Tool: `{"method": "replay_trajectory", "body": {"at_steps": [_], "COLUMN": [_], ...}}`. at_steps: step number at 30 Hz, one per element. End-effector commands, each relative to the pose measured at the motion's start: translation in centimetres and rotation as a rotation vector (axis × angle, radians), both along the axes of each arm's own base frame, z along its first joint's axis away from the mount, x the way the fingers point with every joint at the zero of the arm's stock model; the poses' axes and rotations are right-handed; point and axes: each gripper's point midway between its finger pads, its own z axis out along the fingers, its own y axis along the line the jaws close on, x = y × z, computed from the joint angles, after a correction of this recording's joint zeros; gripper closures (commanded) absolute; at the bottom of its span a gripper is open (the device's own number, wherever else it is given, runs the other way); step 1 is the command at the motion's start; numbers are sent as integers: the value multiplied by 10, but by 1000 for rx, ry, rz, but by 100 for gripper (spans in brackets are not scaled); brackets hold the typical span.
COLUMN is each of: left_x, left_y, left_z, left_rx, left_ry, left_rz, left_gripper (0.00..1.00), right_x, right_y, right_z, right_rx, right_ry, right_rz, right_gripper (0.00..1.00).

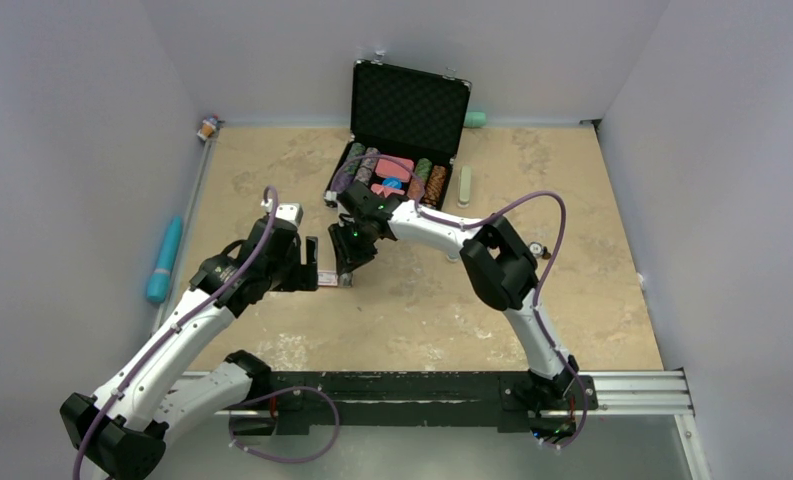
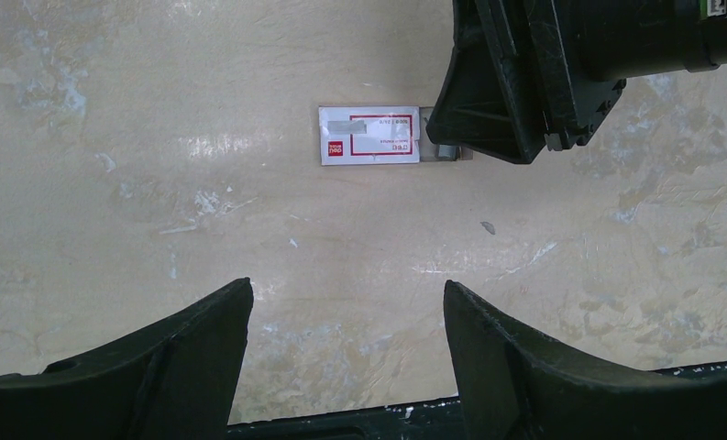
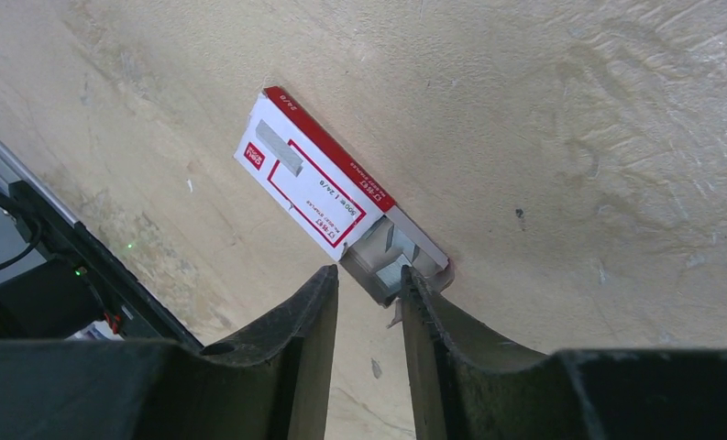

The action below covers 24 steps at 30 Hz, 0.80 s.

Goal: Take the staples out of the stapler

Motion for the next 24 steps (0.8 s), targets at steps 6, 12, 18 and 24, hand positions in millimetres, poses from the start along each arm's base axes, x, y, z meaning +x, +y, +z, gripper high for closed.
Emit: {"method": "replay_trajectory", "body": {"at_steps": [6,12,18,24], "left_x": [6,6,6,7], "left_y": [0,-1,-2,-3], "left_z": [7,6,5,3], "left_rx": [-8,-8,-7,-5], "left_ry": [-42,-37,-33,-21], "left_rz": [-6,-8,-12,-18], "left_gripper": [20,20,21,24], "right_x": [7,7,5,5], "right_y": [9,-1,-21,-43], "right_z": [30,50,61,63], "right_rx": [35,39,27,-2], "right_ry": [-58,-90,-113,-147], "right_rz": [2,-29,-69,-90], "right_gripper": [63,63,63,65]}}
